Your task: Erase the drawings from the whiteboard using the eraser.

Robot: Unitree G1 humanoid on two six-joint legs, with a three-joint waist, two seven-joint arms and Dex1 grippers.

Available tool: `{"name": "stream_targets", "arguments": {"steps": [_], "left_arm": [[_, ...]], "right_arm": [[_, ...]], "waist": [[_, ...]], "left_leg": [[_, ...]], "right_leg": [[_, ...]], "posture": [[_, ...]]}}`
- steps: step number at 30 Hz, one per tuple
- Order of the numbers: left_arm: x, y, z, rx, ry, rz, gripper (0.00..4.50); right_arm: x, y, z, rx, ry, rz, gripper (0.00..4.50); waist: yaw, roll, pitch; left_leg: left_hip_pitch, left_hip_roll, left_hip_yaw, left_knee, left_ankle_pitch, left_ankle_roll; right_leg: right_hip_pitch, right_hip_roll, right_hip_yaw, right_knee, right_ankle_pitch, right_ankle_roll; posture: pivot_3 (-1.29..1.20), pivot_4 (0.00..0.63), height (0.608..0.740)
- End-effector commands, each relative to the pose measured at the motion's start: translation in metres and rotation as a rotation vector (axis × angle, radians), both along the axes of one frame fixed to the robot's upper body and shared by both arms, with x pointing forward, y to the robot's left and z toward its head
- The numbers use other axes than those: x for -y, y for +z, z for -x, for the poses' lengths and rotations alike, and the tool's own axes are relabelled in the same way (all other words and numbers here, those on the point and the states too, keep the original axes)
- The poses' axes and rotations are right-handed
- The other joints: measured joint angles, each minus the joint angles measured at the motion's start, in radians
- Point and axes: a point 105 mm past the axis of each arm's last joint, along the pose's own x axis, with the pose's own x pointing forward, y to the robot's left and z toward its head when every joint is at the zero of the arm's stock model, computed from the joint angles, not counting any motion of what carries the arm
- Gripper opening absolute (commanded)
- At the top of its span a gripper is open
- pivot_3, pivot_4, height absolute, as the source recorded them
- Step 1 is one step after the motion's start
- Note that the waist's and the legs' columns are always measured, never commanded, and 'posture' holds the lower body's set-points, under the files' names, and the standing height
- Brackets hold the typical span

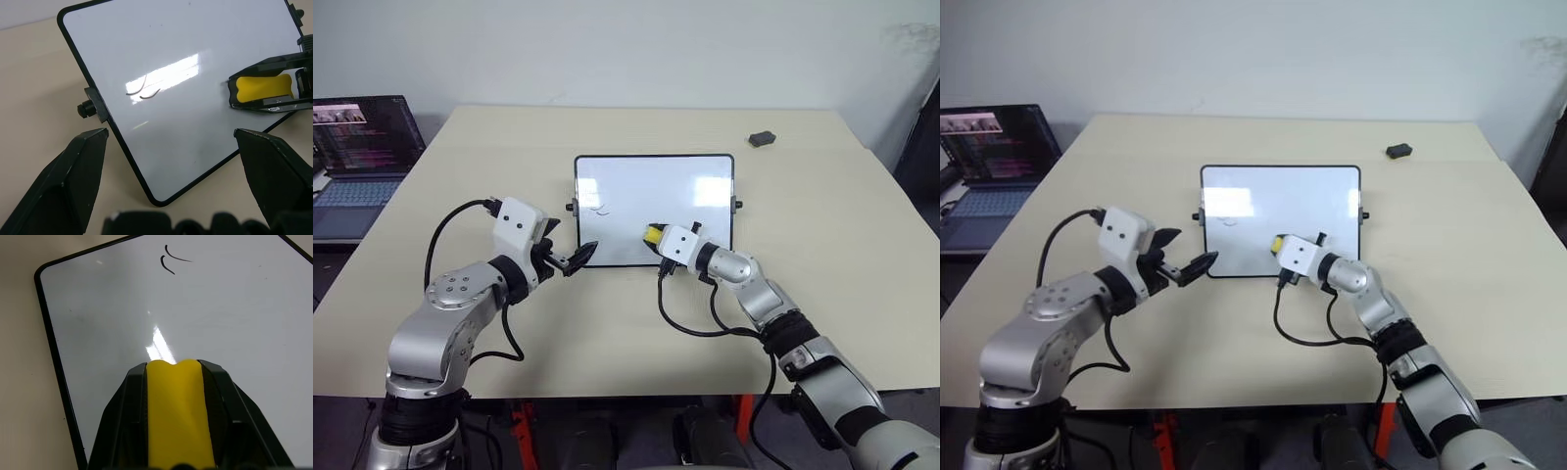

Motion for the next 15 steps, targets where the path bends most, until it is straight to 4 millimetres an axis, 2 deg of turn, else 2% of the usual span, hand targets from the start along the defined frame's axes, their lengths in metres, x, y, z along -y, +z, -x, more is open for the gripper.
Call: {"name": "stream_targets", "arguments": {"steps": [1,3,6,11,15], "left_arm": [[-0.003,0.004,0.000,0.027,0.003,-0.027,4.50],[-0.004,0.003,-0.001,0.026,0.008,-0.036,4.50],[-0.004,0.002,-0.001,0.022,0.008,-0.036,4.50],[-0.005,0.000,0.000,0.017,0.007,-0.039,4.50],[-0.005,0.000,-0.001,0.016,0.005,-0.041,4.50]], "right_arm": [[-0.003,0.072,0.007,0.194,0.055,-0.268,1.14],[0.003,0.086,0.004,0.241,0.021,-0.316,1.14],[0.012,0.087,-0.008,0.264,-0.064,-0.293,1.14],[0.014,0.063,-0.018,0.198,-0.124,-0.205,1.14],[0.008,0.036,-0.014,0.093,-0.102,-0.132,1.14]], "waist": [[0.001,0.000,0.001],[-0.001,0.000,0.001],[-0.001,0.000,0.001],[0.004,0.000,0.001],[0.004,0.000,0.001]], "left_leg": [[-0.002,0.000,0.000,0.000,0.000,0.000],[-0.003,0.000,0.000,-0.001,-0.001,-0.001],[-0.006,0.000,0.000,-0.002,-0.001,-0.001],[-0.007,0.000,0.000,-0.002,-0.002,-0.001],[-0.007,0.000,0.000,-0.002,-0.002,-0.001]], "right_leg": [[-0.002,0.000,0.000,0.000,0.000,0.000],[-0.003,0.000,0.000,0.000,0.000,0.000],[-0.006,0.000,0.000,-0.002,0.000,0.000],[-0.006,-0.001,0.000,-0.004,0.000,0.000],[-0.006,0.000,0.000,-0.004,0.000,0.000]], "posture": [[0.00,0.150,0.740],[0.00,0.150,0.740],[0.00,0.150,0.740],[0.00,0.150,0.740],[0.00,0.150,0.740]]}}
